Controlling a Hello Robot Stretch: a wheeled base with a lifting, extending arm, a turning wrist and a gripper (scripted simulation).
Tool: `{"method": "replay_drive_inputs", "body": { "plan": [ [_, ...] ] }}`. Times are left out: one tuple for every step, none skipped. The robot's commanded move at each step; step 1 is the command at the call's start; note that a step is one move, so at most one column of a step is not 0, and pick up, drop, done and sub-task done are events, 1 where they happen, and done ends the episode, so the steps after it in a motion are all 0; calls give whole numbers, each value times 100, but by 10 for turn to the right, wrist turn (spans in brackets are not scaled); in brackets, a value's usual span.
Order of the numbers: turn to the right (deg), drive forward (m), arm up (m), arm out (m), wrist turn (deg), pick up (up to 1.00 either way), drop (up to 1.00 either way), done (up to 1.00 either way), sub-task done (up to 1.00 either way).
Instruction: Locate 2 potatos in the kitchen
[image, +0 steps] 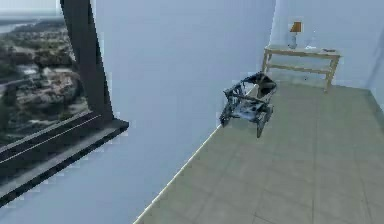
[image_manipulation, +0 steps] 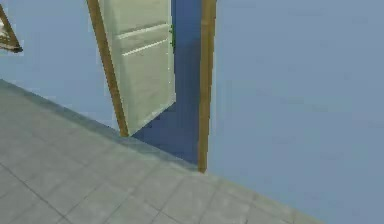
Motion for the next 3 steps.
{"method": "replay_drive_inputs", "body": {
  "plan": [
    [450,0,0,0,0,0,0,0,0],
    [240,0,0,0,0,0,0,0,0],
    [0,100,0,0,0,0,0,0,0]
  ]
}}
